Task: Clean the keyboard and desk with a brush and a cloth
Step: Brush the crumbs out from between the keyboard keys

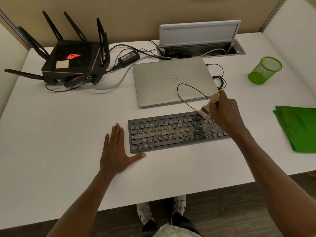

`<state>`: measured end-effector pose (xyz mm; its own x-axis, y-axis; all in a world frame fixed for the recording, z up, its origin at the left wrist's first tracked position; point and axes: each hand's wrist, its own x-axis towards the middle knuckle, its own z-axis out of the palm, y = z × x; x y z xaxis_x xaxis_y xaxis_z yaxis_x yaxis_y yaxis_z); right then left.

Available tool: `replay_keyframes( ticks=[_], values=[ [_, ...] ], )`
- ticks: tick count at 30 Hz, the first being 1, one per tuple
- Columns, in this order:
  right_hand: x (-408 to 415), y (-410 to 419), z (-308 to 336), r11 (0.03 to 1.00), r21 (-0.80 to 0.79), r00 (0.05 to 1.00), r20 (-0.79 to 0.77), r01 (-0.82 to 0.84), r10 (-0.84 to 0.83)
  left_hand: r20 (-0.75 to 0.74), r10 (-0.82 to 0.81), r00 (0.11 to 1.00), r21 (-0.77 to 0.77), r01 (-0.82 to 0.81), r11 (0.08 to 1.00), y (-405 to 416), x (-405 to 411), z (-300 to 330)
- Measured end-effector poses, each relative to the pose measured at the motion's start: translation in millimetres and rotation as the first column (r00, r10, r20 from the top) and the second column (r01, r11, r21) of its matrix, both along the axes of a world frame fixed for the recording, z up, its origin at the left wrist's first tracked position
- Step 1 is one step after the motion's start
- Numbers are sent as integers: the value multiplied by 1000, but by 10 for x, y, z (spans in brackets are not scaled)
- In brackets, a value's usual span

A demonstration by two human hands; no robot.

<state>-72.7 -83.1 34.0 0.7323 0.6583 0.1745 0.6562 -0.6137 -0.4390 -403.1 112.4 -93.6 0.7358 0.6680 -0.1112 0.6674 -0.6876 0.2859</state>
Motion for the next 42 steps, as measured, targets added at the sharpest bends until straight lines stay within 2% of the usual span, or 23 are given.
replay_keyframes(
  ticks=[4, 8, 14, 19, 21, 24, 29, 32, 36, 38, 42],
  values=[
    [-51, 86, -24, 997, 69, 997, -73, 18, -13, -3, -2, 1000, -3, 2, 1000, -3, -3, 10],
    [-81, 80, -10, 993, 60, 994, -26, 104, -102, -1, -1, 1000, 1, 1, 1000, -7, 2, 9],
    [-106, 207, -50, 988, 111, 985, -146, 106, -89, 2, 0, 1000, 0, 0, 1000, -1, 1, 9],
    [-90, 164, -6, 978, 85, 980, -75, 191, -185, -2, 1, 1000, -2, -1, 1000, -9, -2, 17],
    [-145, 213, 22, 976, 117, 982, -69, 181, -174, -2, 1, 1000, 0, -1, 1000, -3, -3, 12],
    [-266, 353, -9, 973, 177, 981, -150, 146, -120, 5, -1, 1000, -1, 1, 1000, -3, -2, 13],
    [-398, 493, -149, 979, 182, 968, -246, 92, -45, 9, 0, 1000, -12, 0, 1000, 0, -2, 13],
    [-367, 430, -188, 977, 179, 972, -223, 119, -77, 6, 2, 1000, -13, -2, 1000, -1, 0, 8],
    [-265, 353, -154, 976, 146, 985, -92, 161, -148, -3, 4, 1000, -12, -4, 1000, -3, -6, 10],
    [-302, 385, -99, 977, 173, 989, -100, 125, -109, -11, 2, 1000, -8, -2, 1000, -6, -5, 16],
    [-547, 568, -37, 966, 248, 973, -195, -76, 127, -4, 1, 1000, -11, -1, 1000, -6, -2, 18]
  ],
)
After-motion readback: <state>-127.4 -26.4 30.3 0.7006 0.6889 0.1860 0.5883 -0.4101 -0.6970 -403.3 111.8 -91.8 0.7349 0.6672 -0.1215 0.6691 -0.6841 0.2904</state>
